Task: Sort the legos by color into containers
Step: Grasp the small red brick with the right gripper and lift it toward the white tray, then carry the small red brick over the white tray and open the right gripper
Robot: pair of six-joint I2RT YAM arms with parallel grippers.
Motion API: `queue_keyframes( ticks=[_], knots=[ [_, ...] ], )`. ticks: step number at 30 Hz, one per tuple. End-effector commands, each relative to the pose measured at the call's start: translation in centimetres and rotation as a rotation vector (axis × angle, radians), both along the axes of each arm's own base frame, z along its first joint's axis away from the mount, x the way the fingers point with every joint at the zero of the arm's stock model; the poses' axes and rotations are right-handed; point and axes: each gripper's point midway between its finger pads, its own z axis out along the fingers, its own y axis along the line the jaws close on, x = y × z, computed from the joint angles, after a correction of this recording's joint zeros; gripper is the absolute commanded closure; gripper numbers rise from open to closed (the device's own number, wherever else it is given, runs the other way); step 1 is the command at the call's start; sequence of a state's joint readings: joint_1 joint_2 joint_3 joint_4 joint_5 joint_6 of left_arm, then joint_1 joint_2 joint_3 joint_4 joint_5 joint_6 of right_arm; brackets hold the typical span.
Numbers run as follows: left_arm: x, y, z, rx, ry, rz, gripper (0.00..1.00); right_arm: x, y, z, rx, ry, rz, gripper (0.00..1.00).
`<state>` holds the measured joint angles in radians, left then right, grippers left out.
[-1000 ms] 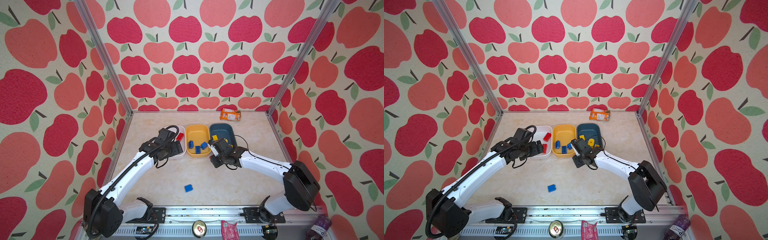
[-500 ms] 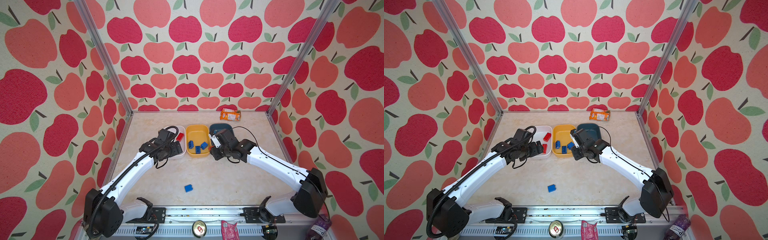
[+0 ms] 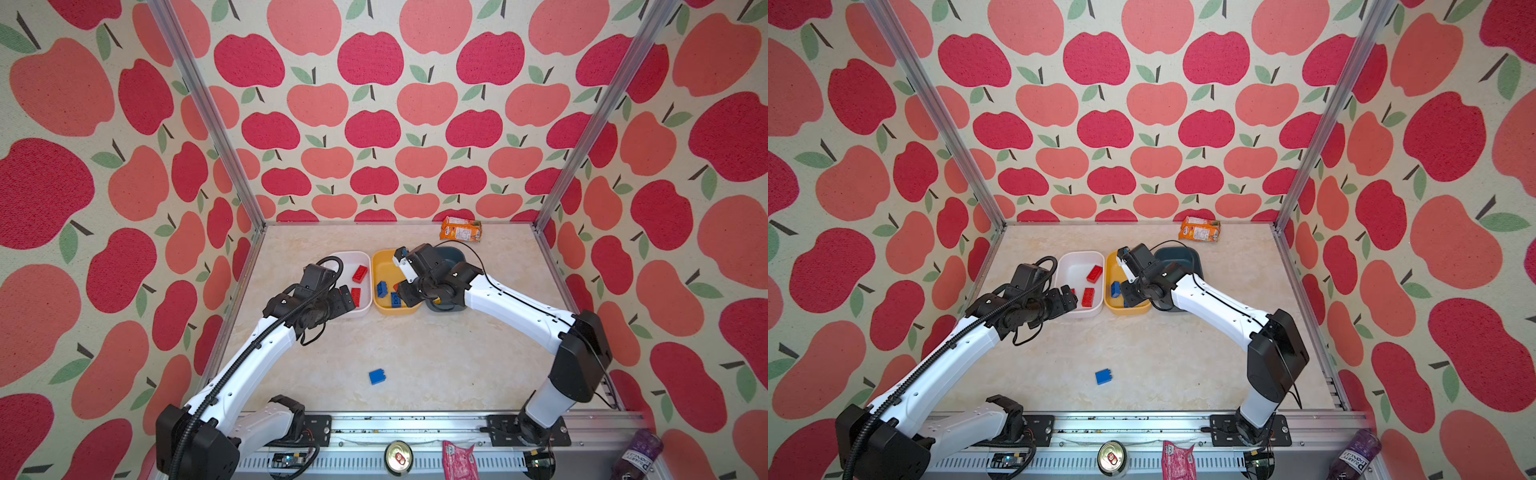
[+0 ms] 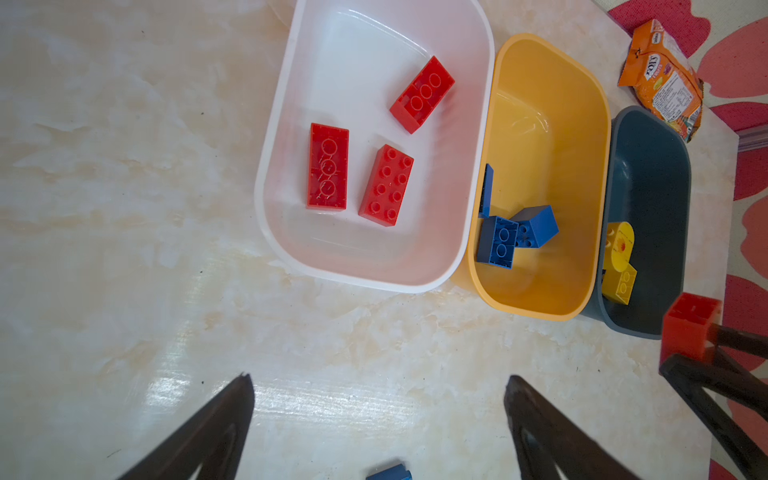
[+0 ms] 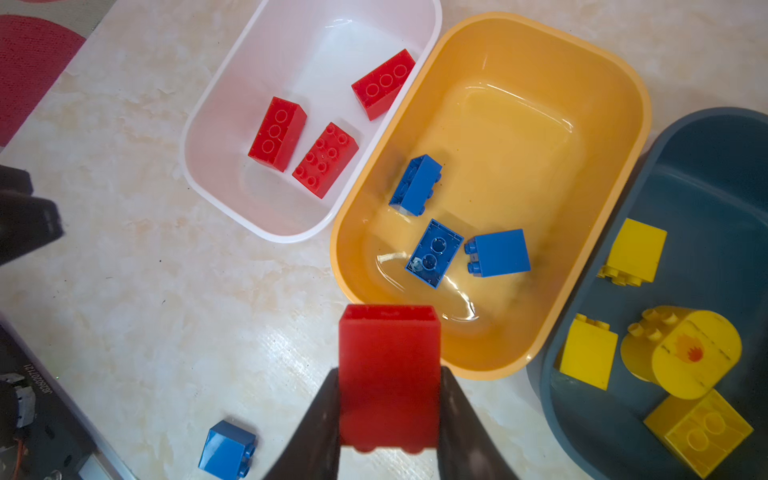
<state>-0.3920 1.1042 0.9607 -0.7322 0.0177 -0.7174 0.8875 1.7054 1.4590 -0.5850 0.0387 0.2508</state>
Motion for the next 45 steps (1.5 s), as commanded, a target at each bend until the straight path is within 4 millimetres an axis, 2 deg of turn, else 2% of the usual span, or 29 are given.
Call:
queue_keyframes(
  ticks=[1,12,23,28,32,38,45],
  knots=[
    [-1.4,0.7,-0.4,-0.001,0.030,-0.001,0.03,0.0,2.6,0.6,0.029,-0.001,0.062,0.69],
    [-2.4,1.6,-0.6,-0.007,0.041,0.015,0.03,0.8,9.2,-2.0,0.044,0.045,0.162,0.69],
    [-3.0,2.3,-0.7,-0.005,0.051,0.030,0.02,1.9,12.7,-6.1,0.029,0.113,0.183,0.69],
    [-3.0,2.6,-0.6,-0.003,0.054,0.033,0.02,2.0,13.4,-7.5,0.014,0.140,0.190,0.67],
    [-3.0,2.6,-0.7,-0.004,0.057,0.037,0.02,1.9,13.6,-8.0,0.004,0.149,0.192,0.57],
    [-3.0,2.6,-0.8,-0.006,0.062,0.039,0.01,1.9,13.4,-7.5,0.007,0.144,0.193,0.48],
    [-2.9,2.5,-1.0,-0.011,0.065,0.048,0.01,1.7,12.8,-5.7,0.022,0.126,0.188,0.47]
  ],
)
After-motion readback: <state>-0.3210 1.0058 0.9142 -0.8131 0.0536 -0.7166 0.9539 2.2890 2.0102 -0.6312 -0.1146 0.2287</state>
